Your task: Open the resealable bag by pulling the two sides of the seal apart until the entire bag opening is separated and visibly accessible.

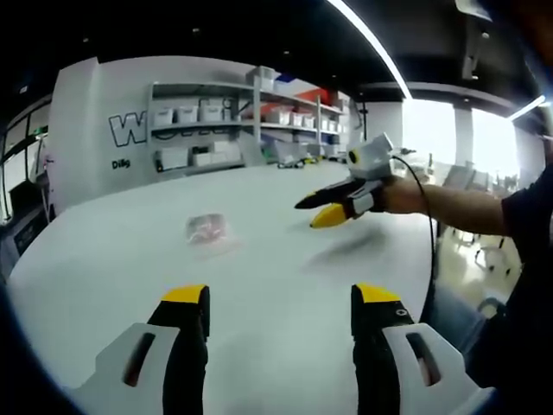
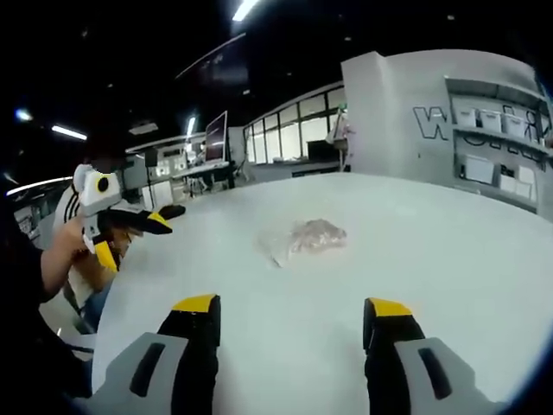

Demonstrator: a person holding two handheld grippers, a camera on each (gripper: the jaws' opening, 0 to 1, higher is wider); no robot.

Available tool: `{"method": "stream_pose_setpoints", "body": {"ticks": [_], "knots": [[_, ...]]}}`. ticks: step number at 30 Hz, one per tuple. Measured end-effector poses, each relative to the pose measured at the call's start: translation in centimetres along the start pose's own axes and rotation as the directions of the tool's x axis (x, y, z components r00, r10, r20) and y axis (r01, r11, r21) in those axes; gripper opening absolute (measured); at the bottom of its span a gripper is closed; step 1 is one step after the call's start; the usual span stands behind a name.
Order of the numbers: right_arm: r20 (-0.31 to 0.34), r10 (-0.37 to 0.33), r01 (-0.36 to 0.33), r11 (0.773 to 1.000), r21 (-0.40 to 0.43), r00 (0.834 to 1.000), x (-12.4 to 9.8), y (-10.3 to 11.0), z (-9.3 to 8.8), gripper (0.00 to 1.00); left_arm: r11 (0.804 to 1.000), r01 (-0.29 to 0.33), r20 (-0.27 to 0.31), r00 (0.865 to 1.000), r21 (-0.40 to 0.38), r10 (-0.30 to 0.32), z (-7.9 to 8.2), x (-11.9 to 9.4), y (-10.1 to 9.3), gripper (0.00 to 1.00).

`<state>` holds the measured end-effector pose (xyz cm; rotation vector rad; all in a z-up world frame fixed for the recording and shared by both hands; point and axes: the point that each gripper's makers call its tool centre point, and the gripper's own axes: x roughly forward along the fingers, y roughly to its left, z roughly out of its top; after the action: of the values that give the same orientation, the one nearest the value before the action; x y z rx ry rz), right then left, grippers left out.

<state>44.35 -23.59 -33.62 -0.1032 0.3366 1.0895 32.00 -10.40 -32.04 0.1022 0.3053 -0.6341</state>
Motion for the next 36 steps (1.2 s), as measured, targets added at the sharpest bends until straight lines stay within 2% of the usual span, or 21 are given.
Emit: {"method": "stream_pose_setpoints", "body": {"ticks": [16, 36], "knots": [[-0.014, 0.012, -0.012, 1.0, 0.003, 1.0, 1.0, -0.1, -0.5, 0.65, 1.0, 0.005, -0.003, 1.0, 0.0, -0.005, 0.0, 0.6, -0.2, 0.65], [-0.007, 0.034, -0.034, 0.999, -0.003, 0.999, 2.7, 0.0, -0.1, 0.62, 1.0, 0.001, -0.007, 1.0, 0.001, -0.001, 0.1, 0.9, 0.3, 0.65]]}}
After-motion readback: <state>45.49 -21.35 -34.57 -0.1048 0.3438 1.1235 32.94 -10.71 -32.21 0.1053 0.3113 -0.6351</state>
